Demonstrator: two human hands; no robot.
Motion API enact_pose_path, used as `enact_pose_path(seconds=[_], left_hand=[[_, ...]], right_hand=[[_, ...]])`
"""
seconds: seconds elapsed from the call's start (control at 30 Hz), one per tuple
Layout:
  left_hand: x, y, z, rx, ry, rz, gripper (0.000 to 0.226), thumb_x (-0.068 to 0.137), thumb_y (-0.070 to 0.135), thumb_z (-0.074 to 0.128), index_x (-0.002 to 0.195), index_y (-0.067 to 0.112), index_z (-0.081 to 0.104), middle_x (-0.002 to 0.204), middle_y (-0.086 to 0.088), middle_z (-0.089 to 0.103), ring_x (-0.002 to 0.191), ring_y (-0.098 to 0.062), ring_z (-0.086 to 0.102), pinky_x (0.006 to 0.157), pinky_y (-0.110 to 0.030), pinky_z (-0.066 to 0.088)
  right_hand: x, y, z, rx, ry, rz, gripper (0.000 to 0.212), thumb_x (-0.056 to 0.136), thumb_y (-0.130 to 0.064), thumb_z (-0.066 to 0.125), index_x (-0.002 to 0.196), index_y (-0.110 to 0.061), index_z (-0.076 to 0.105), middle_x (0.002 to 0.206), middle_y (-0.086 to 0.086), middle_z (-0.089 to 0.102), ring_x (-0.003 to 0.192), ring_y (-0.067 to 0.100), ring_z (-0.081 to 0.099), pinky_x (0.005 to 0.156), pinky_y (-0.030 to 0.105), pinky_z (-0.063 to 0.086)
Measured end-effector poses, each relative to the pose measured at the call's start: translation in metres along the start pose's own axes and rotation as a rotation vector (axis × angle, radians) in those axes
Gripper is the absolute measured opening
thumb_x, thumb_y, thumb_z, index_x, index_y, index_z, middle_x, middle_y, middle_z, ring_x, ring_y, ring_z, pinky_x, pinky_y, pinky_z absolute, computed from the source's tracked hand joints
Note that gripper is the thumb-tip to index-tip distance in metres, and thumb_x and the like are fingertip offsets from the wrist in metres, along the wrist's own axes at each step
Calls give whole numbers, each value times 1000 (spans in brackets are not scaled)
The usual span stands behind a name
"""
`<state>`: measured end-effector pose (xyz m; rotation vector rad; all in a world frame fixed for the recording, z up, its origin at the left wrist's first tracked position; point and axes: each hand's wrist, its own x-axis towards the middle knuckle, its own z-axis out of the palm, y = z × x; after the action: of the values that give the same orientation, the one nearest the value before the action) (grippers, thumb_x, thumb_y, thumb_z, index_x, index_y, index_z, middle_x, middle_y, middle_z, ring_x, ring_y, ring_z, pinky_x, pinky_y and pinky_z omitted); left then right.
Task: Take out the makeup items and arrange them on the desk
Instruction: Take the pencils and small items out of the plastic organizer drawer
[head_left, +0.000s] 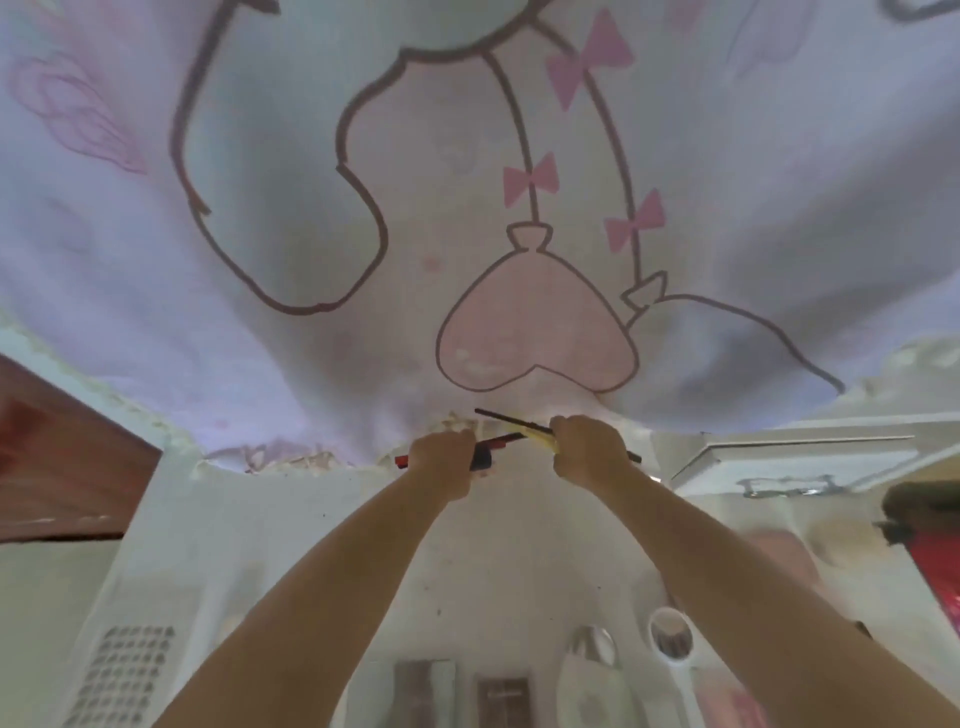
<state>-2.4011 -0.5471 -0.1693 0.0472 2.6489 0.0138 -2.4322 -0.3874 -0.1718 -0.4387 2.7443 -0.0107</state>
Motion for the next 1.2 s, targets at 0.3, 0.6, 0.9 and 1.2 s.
enact_pose_path(seconds=[0.3,0.6,0.9,1.2], left_hand=[[31,-5,52,-138,-110,42,45,86,30,57,123,10,44,123,-9,48,116,-25,45,88,-32,44],[14,-19,52,-41,14,85,70,81,49,59,134,12,33,135,-6,39,127,-26,34,104,-35,29],[-70,-66,14,-5,219,-184,46,95,34,41,134,12,35,136,-9,43,127,-27,40,106,-38,30],[-298,-128,-19,18,450,-791,43,94,34,39,133,14,36,134,-9,41,128,-28,35,102,-40,32]], right_hand=[[19,-1,63,231,-59,149,34,85,-11,47,119,-6,45,116,10,51,107,26,50,83,31,45],[4,-7,62,160,15,41,64,88,-31,50,142,-15,21,141,5,35,131,25,32,107,32,29],[-15,-85,-10,-52,92,-389,61,94,-32,41,145,-17,12,146,7,30,137,27,24,113,39,24],[-127,-252,-112,-202,302,-850,66,91,-50,39,145,-19,14,151,9,17,140,34,11,111,45,18]])
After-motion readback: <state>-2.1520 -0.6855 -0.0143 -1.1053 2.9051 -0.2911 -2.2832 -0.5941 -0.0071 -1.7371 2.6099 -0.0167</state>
